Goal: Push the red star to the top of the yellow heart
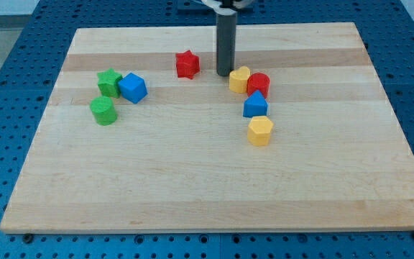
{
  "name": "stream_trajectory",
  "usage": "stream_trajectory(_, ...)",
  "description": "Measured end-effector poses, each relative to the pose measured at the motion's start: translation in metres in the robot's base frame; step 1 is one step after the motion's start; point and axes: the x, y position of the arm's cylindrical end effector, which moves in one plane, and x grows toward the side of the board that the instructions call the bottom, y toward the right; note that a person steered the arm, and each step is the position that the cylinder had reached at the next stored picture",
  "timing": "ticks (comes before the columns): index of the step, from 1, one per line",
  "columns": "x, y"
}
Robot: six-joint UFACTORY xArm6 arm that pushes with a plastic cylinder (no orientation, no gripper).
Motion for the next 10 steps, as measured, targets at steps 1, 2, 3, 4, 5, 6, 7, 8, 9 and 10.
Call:
stream_trajectory(1, -0.037, -0.01)
stream_trajectory(2, -0.063, -0.039)
stream_trajectory(3, -0.063, -0.096)
stream_trajectory(4, -0.054, -0.11)
stream_trajectory(5, -0.036, -0.106)
stream_trajectory(6, -0.016, -0.099)
stream_trajectory(7, 0.002, -0.08)
stream_trajectory(8, 0.003, -0.056)
stream_trajectory(9, -0.008, -0.055)
stream_trajectory(10, -0.019, -0.055)
